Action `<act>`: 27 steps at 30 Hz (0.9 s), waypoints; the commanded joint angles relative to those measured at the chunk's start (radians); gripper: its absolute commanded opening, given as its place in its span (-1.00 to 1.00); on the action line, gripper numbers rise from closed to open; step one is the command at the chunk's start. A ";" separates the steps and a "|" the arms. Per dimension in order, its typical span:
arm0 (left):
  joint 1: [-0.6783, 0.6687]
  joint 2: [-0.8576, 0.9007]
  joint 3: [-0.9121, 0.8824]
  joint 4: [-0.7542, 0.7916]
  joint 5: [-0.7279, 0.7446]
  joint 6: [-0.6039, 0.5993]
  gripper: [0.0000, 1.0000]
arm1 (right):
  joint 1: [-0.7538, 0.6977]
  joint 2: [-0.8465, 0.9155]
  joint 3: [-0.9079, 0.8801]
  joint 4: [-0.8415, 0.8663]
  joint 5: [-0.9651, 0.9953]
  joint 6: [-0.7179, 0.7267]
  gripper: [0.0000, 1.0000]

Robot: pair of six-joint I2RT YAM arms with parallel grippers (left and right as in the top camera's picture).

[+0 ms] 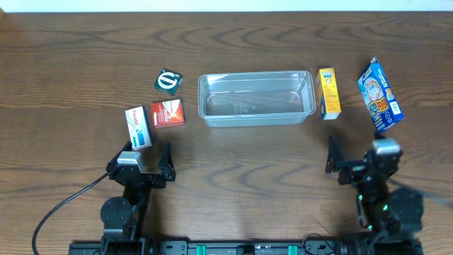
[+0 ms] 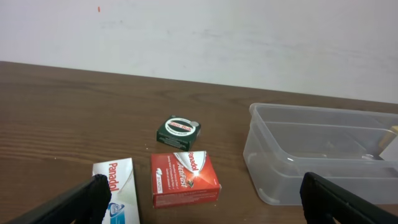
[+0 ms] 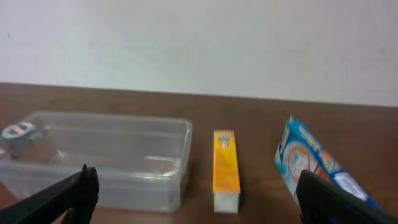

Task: Pack container
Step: 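Move the right gripper up and over the blue fever-patch box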

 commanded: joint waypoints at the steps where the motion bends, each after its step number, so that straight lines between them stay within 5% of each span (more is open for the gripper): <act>1: 0.004 -0.007 -0.015 -0.036 0.011 0.010 0.96 | 0.006 0.190 0.176 -0.053 -0.052 -0.004 0.98; 9: 0.004 -0.007 -0.015 -0.036 0.011 0.010 0.96 | 0.005 0.765 0.808 -0.469 -0.165 -0.060 0.98; 18: 0.004 -0.007 -0.015 -0.036 0.011 0.010 0.96 | 0.004 1.225 1.428 -0.879 -0.311 -0.217 0.98; 27: 0.004 -0.007 -0.015 -0.036 0.011 0.010 0.96 | -0.003 1.324 1.595 -1.014 -0.314 -0.209 0.98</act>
